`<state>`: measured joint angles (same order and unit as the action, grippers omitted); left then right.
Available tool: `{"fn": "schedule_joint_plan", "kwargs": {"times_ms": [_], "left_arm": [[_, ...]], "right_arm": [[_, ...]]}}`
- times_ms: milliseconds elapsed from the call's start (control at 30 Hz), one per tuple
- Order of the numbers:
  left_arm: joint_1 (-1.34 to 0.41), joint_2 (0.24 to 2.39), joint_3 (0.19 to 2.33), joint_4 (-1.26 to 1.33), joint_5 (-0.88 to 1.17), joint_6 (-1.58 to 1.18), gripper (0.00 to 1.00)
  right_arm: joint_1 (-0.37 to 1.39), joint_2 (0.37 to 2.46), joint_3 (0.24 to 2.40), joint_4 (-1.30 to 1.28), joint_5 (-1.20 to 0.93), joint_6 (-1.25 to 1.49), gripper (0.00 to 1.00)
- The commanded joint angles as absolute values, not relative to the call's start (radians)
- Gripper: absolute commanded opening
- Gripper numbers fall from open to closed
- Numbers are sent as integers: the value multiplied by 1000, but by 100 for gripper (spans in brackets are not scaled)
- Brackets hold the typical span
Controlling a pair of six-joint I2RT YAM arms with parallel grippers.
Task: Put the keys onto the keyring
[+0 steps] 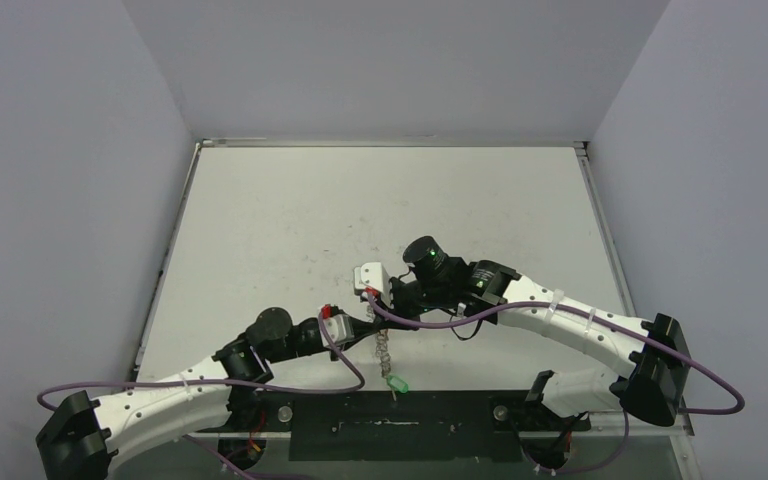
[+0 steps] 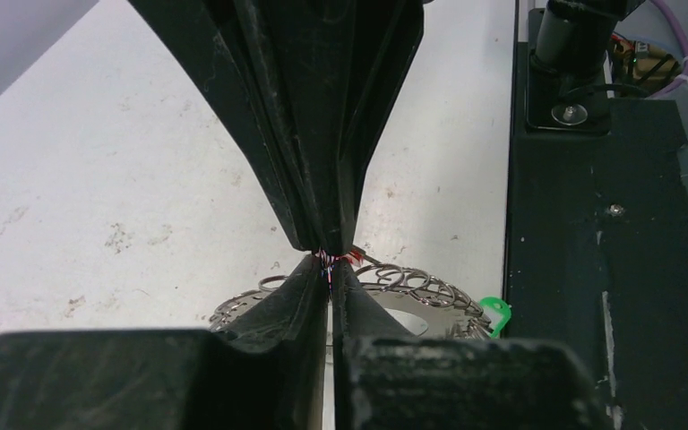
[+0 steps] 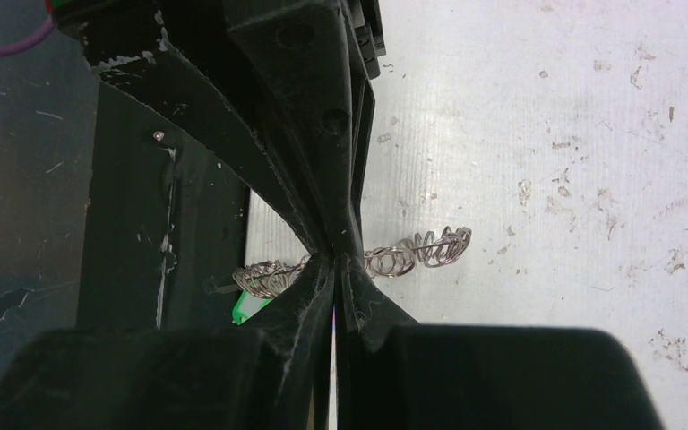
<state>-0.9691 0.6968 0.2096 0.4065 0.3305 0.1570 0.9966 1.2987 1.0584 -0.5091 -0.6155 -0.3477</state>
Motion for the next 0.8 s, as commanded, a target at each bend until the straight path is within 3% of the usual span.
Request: {"fn": "schedule_joint_plan", "kwargs": {"times_ms": [0, 767], "left_arm": [[-973, 677, 242, 442, 330, 157, 0], [-973, 547, 200, 362, 270, 156, 0]], "right_arm": [[1005, 1289, 1094, -459, -605, -338, 0], [927, 1267, 1004, -439, -599, -307, 0]]}}
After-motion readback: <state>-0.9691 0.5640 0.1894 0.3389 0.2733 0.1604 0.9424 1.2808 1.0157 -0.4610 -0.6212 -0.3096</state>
